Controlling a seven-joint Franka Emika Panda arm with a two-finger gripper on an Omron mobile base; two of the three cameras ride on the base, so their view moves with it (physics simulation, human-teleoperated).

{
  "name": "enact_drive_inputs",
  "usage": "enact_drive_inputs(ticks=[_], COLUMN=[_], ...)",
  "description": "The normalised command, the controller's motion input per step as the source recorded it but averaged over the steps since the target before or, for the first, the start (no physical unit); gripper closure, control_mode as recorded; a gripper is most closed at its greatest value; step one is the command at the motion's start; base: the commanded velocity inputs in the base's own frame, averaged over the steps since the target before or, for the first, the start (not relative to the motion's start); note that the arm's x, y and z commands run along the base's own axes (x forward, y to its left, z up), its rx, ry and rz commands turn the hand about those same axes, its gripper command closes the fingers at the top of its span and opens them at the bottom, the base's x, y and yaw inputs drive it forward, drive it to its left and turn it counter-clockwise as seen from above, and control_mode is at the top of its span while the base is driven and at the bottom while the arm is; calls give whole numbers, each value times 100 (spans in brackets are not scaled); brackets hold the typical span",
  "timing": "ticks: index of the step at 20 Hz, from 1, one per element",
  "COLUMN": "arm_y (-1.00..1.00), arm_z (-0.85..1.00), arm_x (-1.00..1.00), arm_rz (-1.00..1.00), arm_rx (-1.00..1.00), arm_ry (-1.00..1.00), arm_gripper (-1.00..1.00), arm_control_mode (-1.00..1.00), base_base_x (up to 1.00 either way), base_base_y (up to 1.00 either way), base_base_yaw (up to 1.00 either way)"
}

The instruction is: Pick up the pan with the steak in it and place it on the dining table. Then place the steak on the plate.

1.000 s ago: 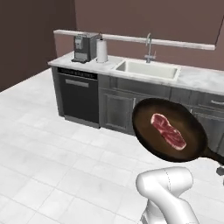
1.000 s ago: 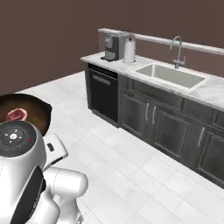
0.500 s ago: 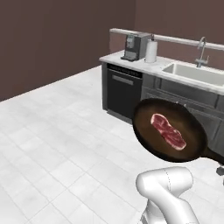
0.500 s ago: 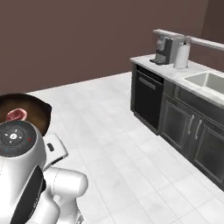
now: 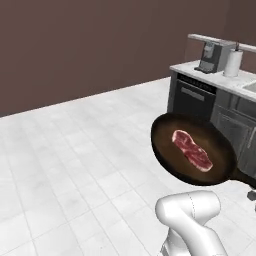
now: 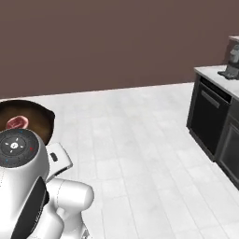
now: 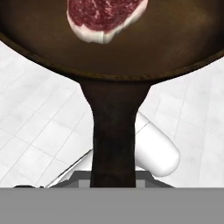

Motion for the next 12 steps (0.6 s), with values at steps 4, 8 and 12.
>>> enact_drive_inputs(ticks=[4,8,12], arm_y=[0,0,0], arm_z=[0,0,0], arm_x=[0,0,0], arm_rz=[0,0,0], arm_rx=[0,0,0], arm_ry=[0,0,0], arm_gripper=[100,100,100], arm_control_mode=[100,100,100], base_base_x=[-4,-5,-6], base_base_y=[0,0,0], base_base_yaw=[50,50,50])
